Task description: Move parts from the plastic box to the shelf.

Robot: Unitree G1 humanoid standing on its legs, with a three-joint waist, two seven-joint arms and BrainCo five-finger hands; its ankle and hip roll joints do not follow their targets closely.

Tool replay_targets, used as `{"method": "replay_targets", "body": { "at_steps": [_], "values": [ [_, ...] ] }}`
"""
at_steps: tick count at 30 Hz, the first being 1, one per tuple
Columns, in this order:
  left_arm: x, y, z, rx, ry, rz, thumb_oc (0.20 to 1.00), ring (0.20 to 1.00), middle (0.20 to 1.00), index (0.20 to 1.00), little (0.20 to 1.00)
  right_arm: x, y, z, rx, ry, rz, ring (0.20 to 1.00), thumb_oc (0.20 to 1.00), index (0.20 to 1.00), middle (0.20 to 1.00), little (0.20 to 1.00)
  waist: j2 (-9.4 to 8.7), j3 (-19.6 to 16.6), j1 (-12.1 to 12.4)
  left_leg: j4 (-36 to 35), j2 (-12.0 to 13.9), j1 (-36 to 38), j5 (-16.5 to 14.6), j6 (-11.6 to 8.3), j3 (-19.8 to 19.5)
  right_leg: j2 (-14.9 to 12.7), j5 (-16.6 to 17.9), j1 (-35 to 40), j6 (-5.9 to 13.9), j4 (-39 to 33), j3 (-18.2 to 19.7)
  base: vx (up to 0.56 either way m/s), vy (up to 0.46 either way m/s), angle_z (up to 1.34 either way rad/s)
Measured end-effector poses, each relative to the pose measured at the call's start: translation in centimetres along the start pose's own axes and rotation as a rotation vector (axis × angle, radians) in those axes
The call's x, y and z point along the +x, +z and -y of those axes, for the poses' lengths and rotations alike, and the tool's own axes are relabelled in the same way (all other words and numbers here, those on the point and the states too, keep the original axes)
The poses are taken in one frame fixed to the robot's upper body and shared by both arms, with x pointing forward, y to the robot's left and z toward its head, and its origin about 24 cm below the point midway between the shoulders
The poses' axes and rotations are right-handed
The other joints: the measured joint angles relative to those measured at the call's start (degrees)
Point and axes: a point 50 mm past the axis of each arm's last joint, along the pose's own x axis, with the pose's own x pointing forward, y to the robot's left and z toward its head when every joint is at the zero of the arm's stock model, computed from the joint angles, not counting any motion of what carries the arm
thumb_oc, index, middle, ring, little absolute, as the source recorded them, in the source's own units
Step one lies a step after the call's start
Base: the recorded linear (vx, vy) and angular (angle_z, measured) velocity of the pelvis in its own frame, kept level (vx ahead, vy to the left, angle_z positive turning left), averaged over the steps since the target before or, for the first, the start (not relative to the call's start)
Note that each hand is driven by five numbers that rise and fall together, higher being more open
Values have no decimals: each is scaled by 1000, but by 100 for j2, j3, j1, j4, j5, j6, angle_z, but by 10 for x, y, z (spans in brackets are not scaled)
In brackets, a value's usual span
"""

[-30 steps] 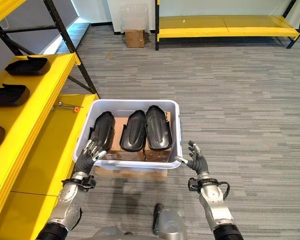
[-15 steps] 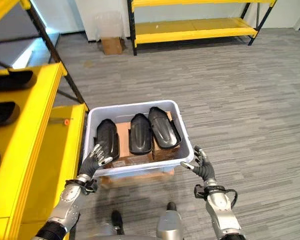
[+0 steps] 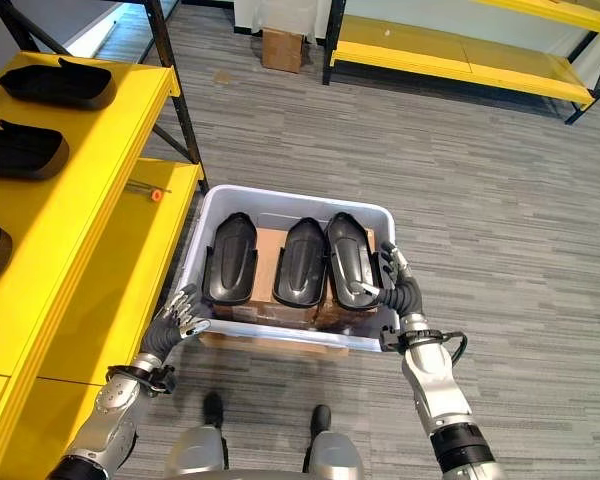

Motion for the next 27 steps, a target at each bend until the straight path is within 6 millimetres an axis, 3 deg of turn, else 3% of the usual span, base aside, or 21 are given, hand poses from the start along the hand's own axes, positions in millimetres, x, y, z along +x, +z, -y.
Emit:
{"method": "replay_targets", "body": {
  "at_steps": [5, 8, 9, 13, 16, 22, 24, 27],
  "values": [
    [8, 11, 3, -22, -49, 40, 1000, 1000, 1000, 1000, 1000, 28, 36, 27, -104, -59, 106, 1000, 1000, 1000, 1000, 1000, 240, 287, 182, 179, 66, -290, 9, -25, -53, 77, -27, -270, -50, 180, -54, -49, -18, 4],
    [19, 24, 6, -37, -81, 91, 1000, 1000, 1000, 1000, 1000, 47, 56, 26, -105, -75, 152, 1000, 1000, 1000, 1000, 1000, 304, 599, 268, 326, 66, -507, 8, -23, -97, 53, -52, -514, -88, 379, -75, -126, -34, 3],
    [43, 68, 13, 14, -148, 238, 1000, 1000, 1000, 1000, 1000, 77, 90, 30, -102, -128, 218, 1000, 1000, 1000, 1000, 1000, 362, 1175, 406, 596, 71, -982, 20, -12, -181, 13, -80, -968, -113, 716, -121, -264, -9, 14],
    [57, 103, 22, -79, -173, 361, 1000, 1000, 1000, 1000, 1000, 103, 122, 44, -231, -185, 252, 1000, 1000, 1000, 1000, 1000, 484, 1501, 563, 1285, 20, -1978, -86, 76, -236, -172, -374, -2096, -176, 1738, -139, -160, 2, 7],
    [48, 107, 23, -138, -172, 386, 1000, 1000, 1000, 1000, 1000, 99, 106, 44, -278, -189, 190, 1000, 1000, 1000, 1000, 1000, 479, 1504, 702, 1400, -34, -2177, -91, 91, -317, -245, -489, -2357, -204, 2050, -141, -128, -43, 10],
    [48, 126, 32, -196, -176, 461, 1000, 1000, 1000, 1000, 1000, 112, 130, 53, -314, -318, 218, 1000, 1000, 1000, 1000, 1000, 440, 1488, 740, 1632, -41, -2701, -81, 92, -405, -302, -666, -2992, -310, 2548, -119, -98, -41, 4],
    [48, 125, 33, -195, -174, 456, 1000, 1000, 1000, 1000, 1000, 116, 131, 70, -363, -446, 192, 1000, 1000, 1000, 1000, 1000, 443, 1491, 760, 1774, -43, -3021, -69, 110, -409, -313, -676, -3353, -332, 2725, -49, -62, 48, -6],
    [46, 119, 32, -197, -169, 436, 1000, 1000, 1000, 1000, 1000, 115, 127, 75, -406, -524, 179, 1000, 1000, 1000, 1000, 1000, 459, 1494, 730, 1803, -85, -3119, -74, 120, -333, -361, -656, -3518, -306, 2775, 44, -66, 63, -9]
  ]
}}
